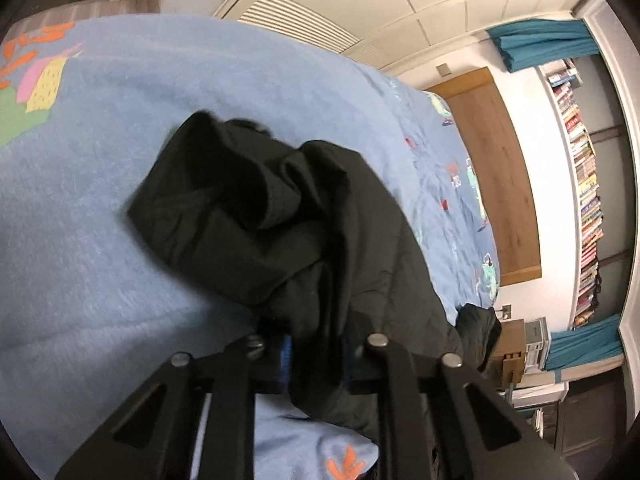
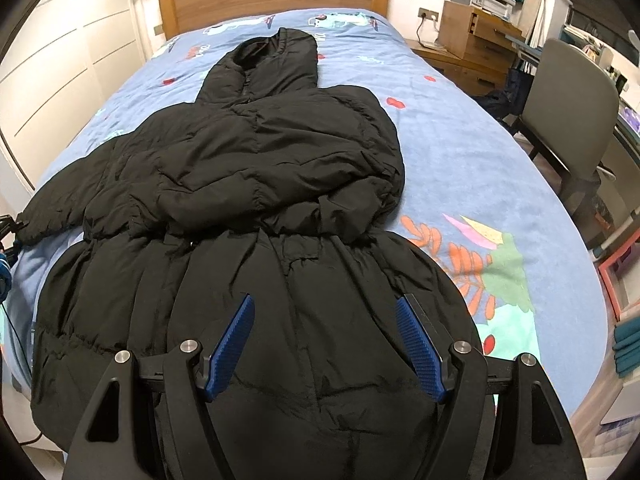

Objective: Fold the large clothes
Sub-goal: 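Fold the held sleeve across the coat body toward the right gripper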

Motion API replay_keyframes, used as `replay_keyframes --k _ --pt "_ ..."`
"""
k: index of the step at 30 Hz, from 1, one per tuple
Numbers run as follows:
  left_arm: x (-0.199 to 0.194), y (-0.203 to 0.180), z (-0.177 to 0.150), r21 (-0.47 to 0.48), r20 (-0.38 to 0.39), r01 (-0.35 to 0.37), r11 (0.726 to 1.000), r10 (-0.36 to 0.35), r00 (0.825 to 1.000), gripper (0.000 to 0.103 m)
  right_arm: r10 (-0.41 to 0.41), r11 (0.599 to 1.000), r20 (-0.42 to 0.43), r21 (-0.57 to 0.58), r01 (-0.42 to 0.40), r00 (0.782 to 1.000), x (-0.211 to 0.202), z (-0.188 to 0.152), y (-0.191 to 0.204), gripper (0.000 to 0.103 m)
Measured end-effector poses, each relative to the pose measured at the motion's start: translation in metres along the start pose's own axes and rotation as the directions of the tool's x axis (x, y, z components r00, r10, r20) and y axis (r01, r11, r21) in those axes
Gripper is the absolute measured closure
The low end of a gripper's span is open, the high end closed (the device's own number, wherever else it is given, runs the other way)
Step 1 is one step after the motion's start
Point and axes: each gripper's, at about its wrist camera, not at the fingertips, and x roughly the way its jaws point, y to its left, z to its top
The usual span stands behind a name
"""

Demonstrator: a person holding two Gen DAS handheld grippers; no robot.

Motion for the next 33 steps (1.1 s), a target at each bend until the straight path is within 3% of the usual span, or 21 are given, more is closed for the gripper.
replay_keyframes --k 8,16,27,33 --pt "-0.034 -0.058 -0.015 0.146 0.033 0.037 0.989 -0.042 0.999 0.094 0.03 0.999 0.044 0.021 -0.031 0.999 -0.016 -0.004 -0.019 0.031" --pt "-0.074 -0.14 -0.066 0.303 0.024 0.099 0.948 -0.112 0.993 0.095 0.06 0.997 0.098 0.044 -0.064 0.993 -0.033 -0.014 -0.047 0.031" --pt "-0.089 -0.262 -0.204 0.514 -0.09 0.181 0.839 -0.157 0.984 0.095 0.078 0.988 0.173 0.117 -0.099 0.982 -0.05 -0.032 -0.108 0.031" --pt "-0.07 -0.305 -0.284 0.582 -0.161 0.187 0.791 -0.114 0.98 0.095 0.079 0.974 0.197 0.194 -0.118 0.977 -0.055 -0.042 -0.154 0.03"
